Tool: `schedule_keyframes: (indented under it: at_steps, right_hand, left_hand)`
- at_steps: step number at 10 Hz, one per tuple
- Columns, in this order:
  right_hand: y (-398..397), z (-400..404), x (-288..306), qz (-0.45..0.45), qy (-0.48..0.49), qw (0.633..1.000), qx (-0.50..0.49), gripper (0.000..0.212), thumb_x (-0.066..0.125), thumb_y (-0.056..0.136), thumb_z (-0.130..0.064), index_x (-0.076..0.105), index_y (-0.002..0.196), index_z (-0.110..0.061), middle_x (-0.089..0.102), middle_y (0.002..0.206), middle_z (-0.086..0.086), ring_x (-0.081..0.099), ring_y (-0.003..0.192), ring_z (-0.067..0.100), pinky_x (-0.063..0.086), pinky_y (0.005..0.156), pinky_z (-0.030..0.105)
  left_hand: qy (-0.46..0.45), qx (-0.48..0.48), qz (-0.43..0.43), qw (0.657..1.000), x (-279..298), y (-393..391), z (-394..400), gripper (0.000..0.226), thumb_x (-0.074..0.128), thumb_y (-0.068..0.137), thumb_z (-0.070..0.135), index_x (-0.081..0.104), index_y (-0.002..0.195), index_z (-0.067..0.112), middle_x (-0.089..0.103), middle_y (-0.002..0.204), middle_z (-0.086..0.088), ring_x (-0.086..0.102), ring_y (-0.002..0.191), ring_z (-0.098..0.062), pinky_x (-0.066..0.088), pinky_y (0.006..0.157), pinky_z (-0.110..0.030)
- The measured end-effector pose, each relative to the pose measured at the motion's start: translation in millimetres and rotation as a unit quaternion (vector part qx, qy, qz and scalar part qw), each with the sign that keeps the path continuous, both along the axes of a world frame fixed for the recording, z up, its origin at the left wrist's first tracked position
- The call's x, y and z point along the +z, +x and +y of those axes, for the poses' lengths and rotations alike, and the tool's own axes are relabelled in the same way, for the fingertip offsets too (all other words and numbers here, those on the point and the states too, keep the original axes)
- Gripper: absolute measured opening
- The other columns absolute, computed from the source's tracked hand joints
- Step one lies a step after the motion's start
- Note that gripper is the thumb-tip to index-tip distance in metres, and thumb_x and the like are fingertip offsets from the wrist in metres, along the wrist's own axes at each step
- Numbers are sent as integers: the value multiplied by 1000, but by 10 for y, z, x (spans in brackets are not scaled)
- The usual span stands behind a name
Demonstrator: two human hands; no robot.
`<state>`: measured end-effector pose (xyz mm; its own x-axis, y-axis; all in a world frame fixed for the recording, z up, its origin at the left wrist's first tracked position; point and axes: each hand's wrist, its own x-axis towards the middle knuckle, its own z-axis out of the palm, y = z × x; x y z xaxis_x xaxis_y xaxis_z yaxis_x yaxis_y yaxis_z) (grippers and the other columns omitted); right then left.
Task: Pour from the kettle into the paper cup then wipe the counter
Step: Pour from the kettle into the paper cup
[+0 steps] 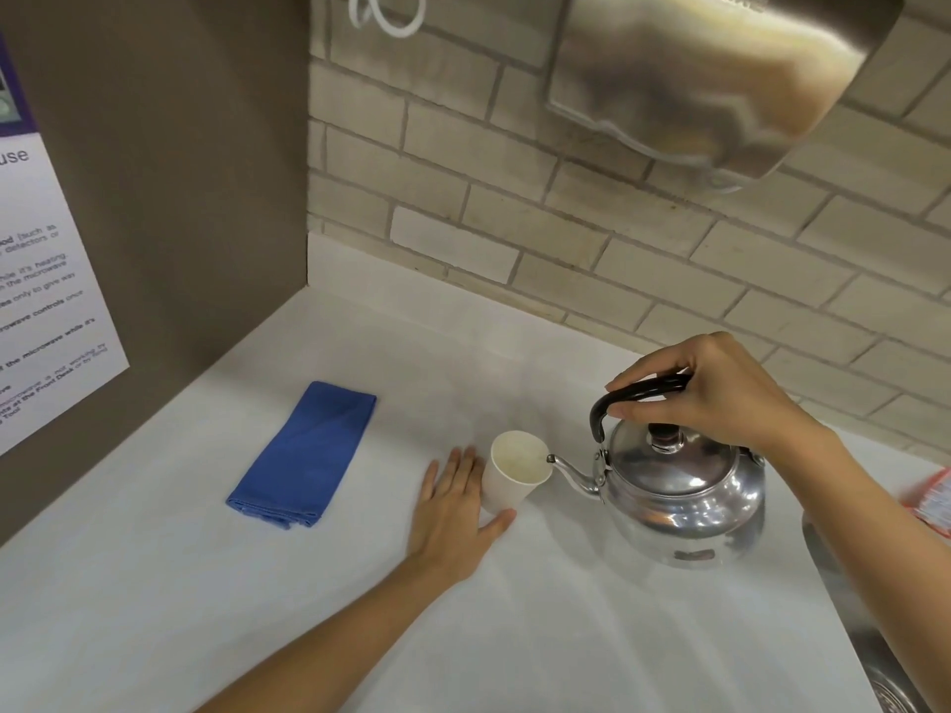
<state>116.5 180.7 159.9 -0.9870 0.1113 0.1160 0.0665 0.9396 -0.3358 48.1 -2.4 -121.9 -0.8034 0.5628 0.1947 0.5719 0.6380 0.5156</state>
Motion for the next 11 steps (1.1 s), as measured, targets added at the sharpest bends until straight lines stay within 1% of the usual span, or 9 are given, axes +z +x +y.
schedule_keyframes:
  at_steps: [1,3,5,8,11]
  right_hand:
    - [-23,-22,16,-3,13,1000,1,22,88,64,-46,81,85,-45,78,79,-23,72,78,0,59,79,40]
    - [-44,-56,56,-8,29,1000,1,22,88,65,-46,82,85,-43,78,77,-19,72,78,5,59,78,43]
    - [-46,-85,59,-8,33,999,-7,21,88,64,-46,81,84,-43,77,73,-22,70,74,1,59,75,39]
    - [-35,-112,90,-16,43,999,-6,22,86,64,-48,81,85,-43,77,76,-23,71,75,0,59,77,38]
    - [-36,-101,93,-18,50,999,-6,21,88,65,-46,82,85,-42,77,76,-24,71,75,-1,60,76,37]
  left_hand:
    - [-3,0,-2,1000,4,-3,-4,84,32,89,67,18,152,14,19,162,-2,6,150,-14,-1,123,-37]
    - [-5,-1,-5,1000,11,-1,-9,83,32,90,66,16,152,13,17,162,-1,4,150,-13,-3,123,-37]
    - [-8,-2,-10,1000,28,2,-10,82,32,91,65,16,152,13,16,162,-2,4,150,-14,-4,123,-37]
    - [-8,0,-6,1000,31,6,-11,83,32,90,65,16,152,13,18,162,-1,5,150,-13,-2,123,-37]
    - [-7,-1,-4,1000,34,7,-16,82,32,90,65,16,152,13,17,162,-1,5,150,-14,-2,123,-37]
